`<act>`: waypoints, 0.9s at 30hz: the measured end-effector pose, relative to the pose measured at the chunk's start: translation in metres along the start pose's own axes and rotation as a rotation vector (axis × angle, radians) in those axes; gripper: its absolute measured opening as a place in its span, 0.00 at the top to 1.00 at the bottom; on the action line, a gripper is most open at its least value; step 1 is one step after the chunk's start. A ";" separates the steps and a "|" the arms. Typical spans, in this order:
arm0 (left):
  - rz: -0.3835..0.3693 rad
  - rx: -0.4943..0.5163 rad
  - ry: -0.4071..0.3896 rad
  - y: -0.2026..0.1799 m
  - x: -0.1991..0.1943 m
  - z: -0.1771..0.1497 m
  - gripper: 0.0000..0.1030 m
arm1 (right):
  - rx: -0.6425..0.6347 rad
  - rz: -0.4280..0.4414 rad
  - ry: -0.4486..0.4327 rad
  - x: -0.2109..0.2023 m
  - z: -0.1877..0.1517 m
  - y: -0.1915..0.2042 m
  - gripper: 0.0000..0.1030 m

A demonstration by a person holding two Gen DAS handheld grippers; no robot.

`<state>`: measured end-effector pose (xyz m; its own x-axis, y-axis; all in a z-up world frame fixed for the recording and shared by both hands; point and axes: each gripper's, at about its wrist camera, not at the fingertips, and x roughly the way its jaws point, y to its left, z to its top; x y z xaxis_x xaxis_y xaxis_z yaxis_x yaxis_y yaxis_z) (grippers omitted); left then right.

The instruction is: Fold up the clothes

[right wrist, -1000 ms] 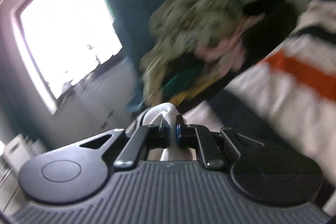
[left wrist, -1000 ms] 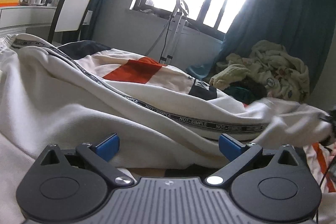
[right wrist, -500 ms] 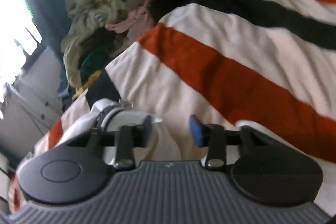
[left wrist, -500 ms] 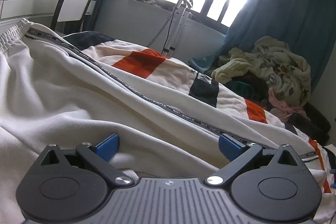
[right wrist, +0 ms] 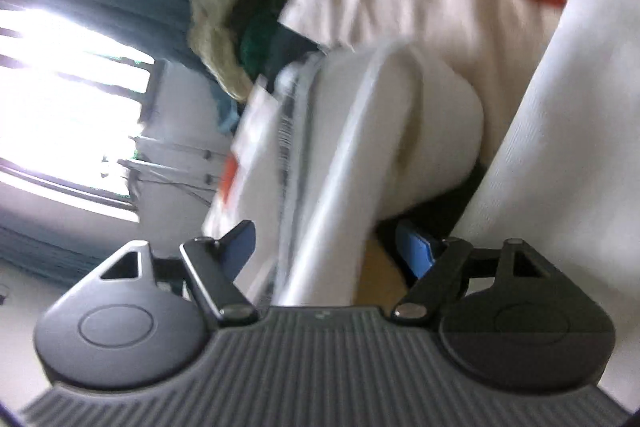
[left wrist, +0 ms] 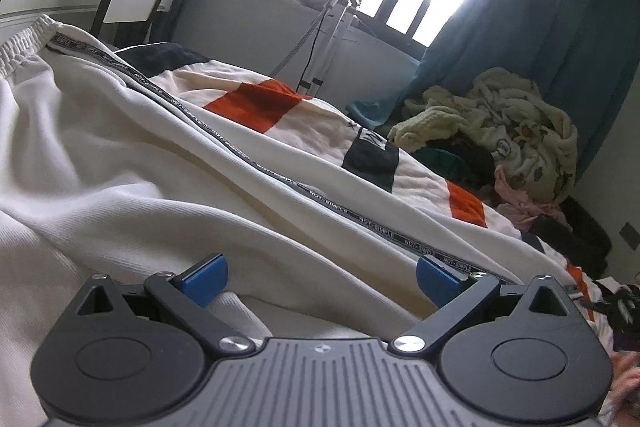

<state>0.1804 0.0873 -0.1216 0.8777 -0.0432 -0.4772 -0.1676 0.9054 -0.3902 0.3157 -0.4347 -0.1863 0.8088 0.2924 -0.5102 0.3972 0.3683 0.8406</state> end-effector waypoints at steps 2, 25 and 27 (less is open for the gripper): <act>-0.001 0.001 -0.004 -0.001 0.001 -0.001 0.01 | 0.048 0.005 -0.045 0.014 0.008 -0.008 0.23; -0.026 0.048 -0.039 -0.011 0.005 -0.005 0.01 | -1.405 0.002 -0.488 0.030 -0.108 0.141 0.89; -0.019 0.050 -0.043 -0.010 0.004 -0.005 0.01 | -1.542 0.062 -0.368 0.038 -0.141 0.139 0.89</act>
<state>0.1836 0.0762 -0.1237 0.8991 -0.0436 -0.4356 -0.1289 0.9246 -0.3586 0.3402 -0.2474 -0.1140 0.9537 0.2042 -0.2207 -0.2565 0.9356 -0.2428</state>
